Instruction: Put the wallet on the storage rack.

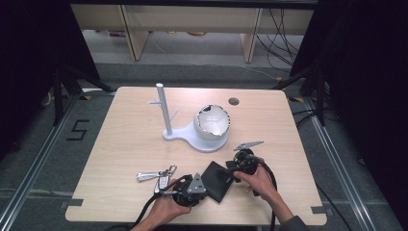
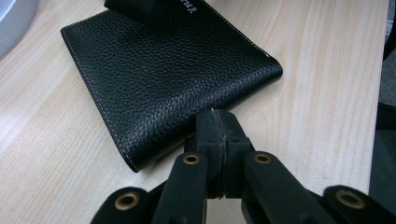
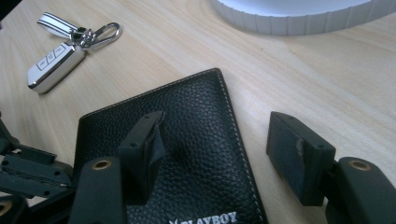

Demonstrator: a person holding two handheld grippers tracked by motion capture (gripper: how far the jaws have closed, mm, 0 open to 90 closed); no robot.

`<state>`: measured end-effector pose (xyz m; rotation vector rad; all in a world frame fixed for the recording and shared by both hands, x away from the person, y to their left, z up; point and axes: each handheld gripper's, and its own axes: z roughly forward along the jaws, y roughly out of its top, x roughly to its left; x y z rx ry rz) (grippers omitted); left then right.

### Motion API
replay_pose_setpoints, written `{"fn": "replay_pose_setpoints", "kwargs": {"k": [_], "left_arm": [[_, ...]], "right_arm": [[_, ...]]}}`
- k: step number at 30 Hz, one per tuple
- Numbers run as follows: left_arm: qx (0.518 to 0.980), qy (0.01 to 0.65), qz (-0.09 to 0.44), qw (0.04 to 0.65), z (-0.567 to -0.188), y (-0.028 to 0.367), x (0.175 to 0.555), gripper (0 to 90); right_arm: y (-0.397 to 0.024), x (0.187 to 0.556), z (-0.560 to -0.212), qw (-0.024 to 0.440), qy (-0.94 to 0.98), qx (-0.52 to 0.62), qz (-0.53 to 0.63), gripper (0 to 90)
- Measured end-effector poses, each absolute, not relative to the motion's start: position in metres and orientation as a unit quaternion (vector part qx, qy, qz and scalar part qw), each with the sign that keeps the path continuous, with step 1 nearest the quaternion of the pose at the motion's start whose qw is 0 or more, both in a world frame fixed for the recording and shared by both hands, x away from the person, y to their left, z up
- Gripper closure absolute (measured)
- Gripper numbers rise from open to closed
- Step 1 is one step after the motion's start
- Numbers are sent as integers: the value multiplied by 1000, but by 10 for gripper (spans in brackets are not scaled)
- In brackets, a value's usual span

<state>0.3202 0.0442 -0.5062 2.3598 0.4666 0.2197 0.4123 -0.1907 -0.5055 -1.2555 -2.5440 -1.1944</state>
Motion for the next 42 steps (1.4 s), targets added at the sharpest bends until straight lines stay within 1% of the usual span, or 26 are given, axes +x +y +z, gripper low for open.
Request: {"fn": "replay_pose_setpoints", "kwargs": {"k": [1, 2, 3, 5, 6, 9, 13, 14, 16, 17, 18, 19, 21, 23, 25, 26, 27, 29, 30, 34, 35, 36, 37, 39, 40, 42], "left_arm": [[920, 170, 87, 343, -505, 46, 322, 887], [920, 170, 84, 344, -506, 46, 323, 887], [911, 189, 83, 358, -507, 44, 321, 886], [911, 187, 86, 356, -508, 43, 321, 888], [912, 186, 89, 355, -508, 43, 320, 888], [911, 188, 89, 355, -508, 43, 320, 888], [911, 187, 90, 356, -508, 43, 320, 889], [911, 188, 89, 356, -508, 43, 320, 889], [913, 183, 95, 351, -508, 43, 320, 889], [913, 181, 90, 354, -508, 43, 320, 890], [913, 183, 92, 354, -508, 43, 320, 890], [913, 184, 94, 352, -508, 43, 320, 890], [912, 185, 93, 354, -508, 43, 320, 890], [913, 182, 90, 353, -508, 43, 319, 890], [915, 179, 91, 350, -507, 43, 319, 890], [913, 182, 91, 353, -508, 43, 319, 890], [913, 182, 90, 354, -508, 43, 318, 890], [914, 180, 93, 350, -507, 43, 319, 889], [915, 180, 94, 349, -507, 43, 319, 890], [914, 180, 98, 351, -508, 42, 317, 890], [914, 181, 96, 350, -508, 42, 318, 890], [914, 180, 96, 350, -507, 42, 318, 890], [914, 180, 96, 350, -507, 42, 318, 890], [915, 176, 97, 349, -507, 42, 317, 890], [913, 181, 96, 352, -508, 42, 317, 890], [915, 176, 99, 348, -507, 42, 317, 889]], "right_arm": [[-191, 412, -505, 36, -827, -407, -387, 386], [-190, 412, -505, 36, -825, -412, -385, 391], [-189, 411, -505, 34, -825, -411, -386, 398], [-188, 410, -505, 46, -821, -417, -387, 410], [-187, 410, -506, 52, -820, -417, -390, 402], [-187, 409, -506, 51, -816, -425, -389, 402], [-188, 408, -504, 66, -809, -438, -386, 400], [-189, 408, -504, 80, -799, -454, -386, 401], [-193, 409, -504, 85, -793, -454, -398, 406], [-194, 410, -503, 101, -786, -459, -401, 411], [-197, 411, -503, 91, -788, -454, -406, 420], [-198, 411, -503, 93, -786, -453, -410, 430], [-199, 409, -500, 115, -778, -462, -411, 446], [-200, 410, -501, 108, -781, -456, -413, 460], [-200, 410, -501, 114, -781, -454, -415, 472], [-201, 410, -501, 98, -788, -446, -413, 476], [-201, 410, -500, 98, -789, -446, -411, 483], [-202, 410, -500, 98, -787, -450, -410, 512], [-203, 409, -500, 111, -782, -458, -408, 524], [-206, 412, -503, 110, -783, -454, -410, 548], [-206, 412, -502, 105, -782, -458, -409, 565], [-207, 412, -502, 111, -781, -453, -415, 582], [-208, 411, -501, 105, -778, -460, -415, 606], [-211, 412, -500, 116, -772, -455, -429, 641], [-212, 411, -499, 108, -771, -461, -425, 658], [-211, 410, -498, 122, -772, -453, -429, 704]]}}
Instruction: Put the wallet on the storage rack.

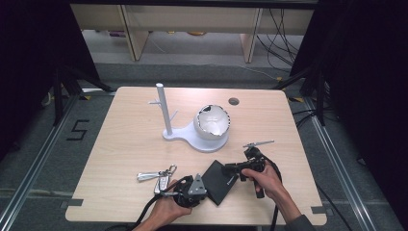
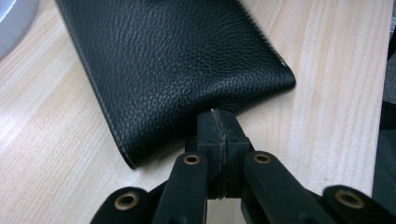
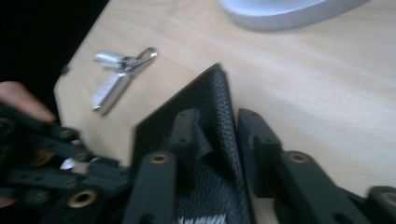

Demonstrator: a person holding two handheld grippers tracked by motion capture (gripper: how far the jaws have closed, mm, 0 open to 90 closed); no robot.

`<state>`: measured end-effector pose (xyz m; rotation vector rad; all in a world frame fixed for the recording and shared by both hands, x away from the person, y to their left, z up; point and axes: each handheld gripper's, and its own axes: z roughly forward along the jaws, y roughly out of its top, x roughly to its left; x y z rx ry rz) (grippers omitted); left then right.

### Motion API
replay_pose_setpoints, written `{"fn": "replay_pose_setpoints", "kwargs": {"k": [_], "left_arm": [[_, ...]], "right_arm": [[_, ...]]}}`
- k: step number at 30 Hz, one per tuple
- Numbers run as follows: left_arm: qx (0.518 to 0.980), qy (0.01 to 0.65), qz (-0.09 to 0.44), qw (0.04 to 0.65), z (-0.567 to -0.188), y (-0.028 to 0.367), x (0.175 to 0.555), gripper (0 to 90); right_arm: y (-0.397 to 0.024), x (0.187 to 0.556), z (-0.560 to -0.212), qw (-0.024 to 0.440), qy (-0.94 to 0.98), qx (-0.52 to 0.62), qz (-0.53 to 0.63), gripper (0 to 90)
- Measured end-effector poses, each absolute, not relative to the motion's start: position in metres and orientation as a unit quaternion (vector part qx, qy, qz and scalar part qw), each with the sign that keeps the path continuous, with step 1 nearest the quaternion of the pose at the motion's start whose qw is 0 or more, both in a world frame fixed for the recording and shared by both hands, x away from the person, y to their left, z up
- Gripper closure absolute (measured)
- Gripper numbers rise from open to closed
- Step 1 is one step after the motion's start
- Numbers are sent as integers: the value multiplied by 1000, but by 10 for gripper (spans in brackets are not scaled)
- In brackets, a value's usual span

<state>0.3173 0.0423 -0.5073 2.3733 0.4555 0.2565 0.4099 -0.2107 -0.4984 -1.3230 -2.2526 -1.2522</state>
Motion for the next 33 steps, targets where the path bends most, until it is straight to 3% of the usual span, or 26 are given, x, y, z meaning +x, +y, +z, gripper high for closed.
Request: {"fn": "replay_pose_setpoints", "kwargs": {"k": [2, 5, 9, 11, 14, 25, 33], "left_arm": [[915, 176, 100, 348, -507, 42, 317, 890], [915, 176, 101, 349, -508, 42, 318, 888], [914, 179, 101, 351, -508, 42, 317, 880], [915, 180, 101, 348, -507, 42, 318, 862], [917, 176, 96, 344, -506, 42, 317, 827], [905, 191, 95, 369, -481, 59, 309, 592], [891, 237, 96, 375, -472, 86, 300, 416]], "right_arm": [[-204, 405, -493, 154, -764, -468, -416, 723], [-196, 403, -485, 132, -776, -428, -444, 769], [-190, 395, -472, 166, -775, -420, -442, 792], [-191, 397, -475, 133, -784, -405, -451, 794], [-191, 397, -474, 136, -782, -408, -452, 797], [-192, 392, -455, 125, -778, -395, -473, 803], [-206, 400, -434, 95, -766, -396, -498, 802]]}}
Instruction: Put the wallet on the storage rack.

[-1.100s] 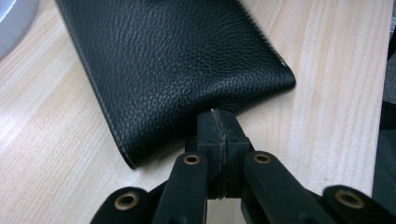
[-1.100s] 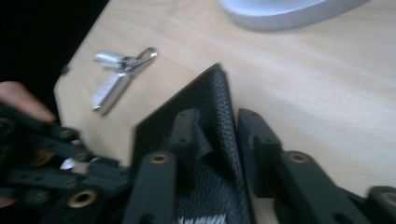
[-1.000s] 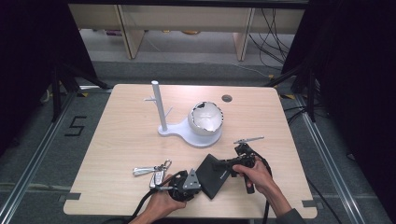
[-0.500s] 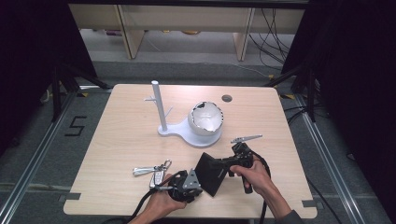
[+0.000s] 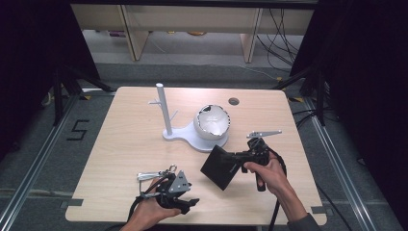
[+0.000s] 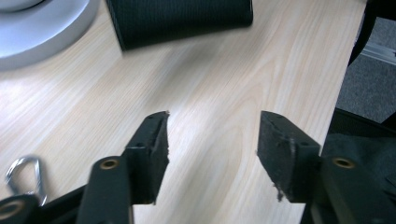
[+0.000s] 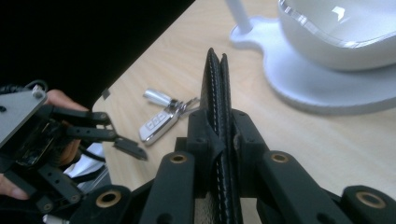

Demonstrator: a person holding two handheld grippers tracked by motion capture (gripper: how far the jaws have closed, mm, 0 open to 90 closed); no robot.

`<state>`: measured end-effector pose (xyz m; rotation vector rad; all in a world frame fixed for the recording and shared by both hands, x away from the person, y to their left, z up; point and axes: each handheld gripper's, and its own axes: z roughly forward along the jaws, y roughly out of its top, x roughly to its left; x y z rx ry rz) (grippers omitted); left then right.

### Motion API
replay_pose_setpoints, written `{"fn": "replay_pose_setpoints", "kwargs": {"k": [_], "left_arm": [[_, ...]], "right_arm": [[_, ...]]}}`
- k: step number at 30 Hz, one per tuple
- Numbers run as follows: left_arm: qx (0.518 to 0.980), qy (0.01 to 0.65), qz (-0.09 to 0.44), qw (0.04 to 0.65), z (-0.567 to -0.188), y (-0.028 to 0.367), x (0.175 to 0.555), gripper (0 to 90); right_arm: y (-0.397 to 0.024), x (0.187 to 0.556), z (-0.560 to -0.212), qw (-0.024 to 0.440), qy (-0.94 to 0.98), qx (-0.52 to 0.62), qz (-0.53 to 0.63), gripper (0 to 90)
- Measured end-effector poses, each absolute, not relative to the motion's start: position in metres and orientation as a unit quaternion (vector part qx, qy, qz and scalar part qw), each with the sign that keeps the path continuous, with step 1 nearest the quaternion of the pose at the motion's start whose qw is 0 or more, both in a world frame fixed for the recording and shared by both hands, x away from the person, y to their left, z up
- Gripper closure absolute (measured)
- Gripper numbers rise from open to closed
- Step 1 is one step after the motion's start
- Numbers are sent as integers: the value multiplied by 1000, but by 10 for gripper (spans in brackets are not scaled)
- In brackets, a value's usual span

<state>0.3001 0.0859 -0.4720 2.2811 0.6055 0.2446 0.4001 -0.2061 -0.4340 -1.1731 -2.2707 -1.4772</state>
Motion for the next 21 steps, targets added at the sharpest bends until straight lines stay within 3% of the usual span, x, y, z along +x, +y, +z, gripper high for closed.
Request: {"fn": "replay_pose_setpoints", "kwargs": {"k": [8, 21], "left_arm": [[889, 258, 81, 370, -475, 100, 289, 340], [882, 275, 91, 371, -475, 116, 284, 308]], "right_arm": [[-223, 419, -413, 55, -749, -412, -516, 802], [-241, 458, -381, -4, -716, -434, -546, 803]]}}
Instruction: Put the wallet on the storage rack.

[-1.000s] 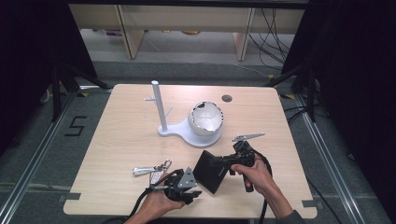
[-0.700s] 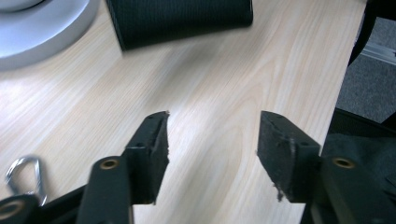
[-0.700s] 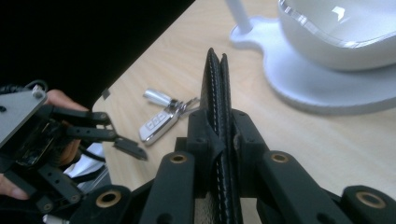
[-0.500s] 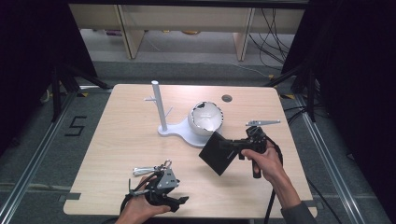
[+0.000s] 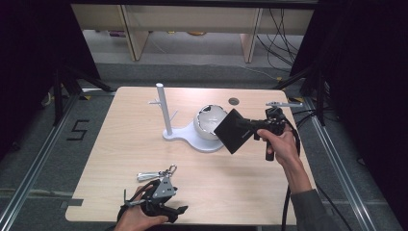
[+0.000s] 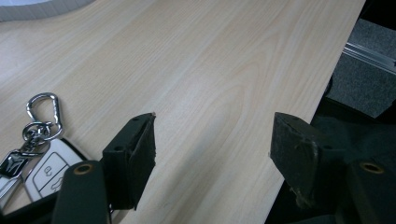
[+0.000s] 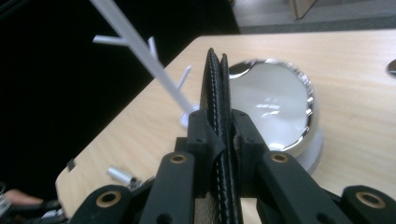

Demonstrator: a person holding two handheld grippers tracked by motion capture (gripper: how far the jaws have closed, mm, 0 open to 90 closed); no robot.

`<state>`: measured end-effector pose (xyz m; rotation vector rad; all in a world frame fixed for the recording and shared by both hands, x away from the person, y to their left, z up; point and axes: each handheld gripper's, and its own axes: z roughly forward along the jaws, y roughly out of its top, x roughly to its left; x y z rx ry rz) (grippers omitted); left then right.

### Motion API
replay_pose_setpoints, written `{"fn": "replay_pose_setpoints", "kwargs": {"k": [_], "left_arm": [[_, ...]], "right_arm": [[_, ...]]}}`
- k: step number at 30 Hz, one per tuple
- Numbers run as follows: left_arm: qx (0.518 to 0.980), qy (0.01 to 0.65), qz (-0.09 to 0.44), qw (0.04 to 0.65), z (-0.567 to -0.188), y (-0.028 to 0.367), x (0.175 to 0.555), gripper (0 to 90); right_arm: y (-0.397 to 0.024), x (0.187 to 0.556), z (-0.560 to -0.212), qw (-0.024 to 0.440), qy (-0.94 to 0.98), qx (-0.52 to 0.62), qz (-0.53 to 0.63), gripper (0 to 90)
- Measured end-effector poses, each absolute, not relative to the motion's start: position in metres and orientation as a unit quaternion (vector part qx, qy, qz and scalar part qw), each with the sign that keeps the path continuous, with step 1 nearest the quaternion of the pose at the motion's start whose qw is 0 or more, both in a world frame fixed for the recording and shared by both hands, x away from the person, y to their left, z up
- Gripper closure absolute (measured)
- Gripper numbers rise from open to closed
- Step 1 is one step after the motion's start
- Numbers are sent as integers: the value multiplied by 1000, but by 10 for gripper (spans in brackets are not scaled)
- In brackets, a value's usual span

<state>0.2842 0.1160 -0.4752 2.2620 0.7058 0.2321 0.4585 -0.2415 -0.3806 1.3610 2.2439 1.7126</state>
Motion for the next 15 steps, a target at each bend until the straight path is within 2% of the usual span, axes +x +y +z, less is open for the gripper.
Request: {"fn": "replay_pose_setpoints", "kwargs": {"k": [15], "left_arm": [[881, 280, 82, 371, -480, 118, 284, 298]], "right_arm": [[-234, 501, -375, 35, 691, 476, 543, 802]]}}
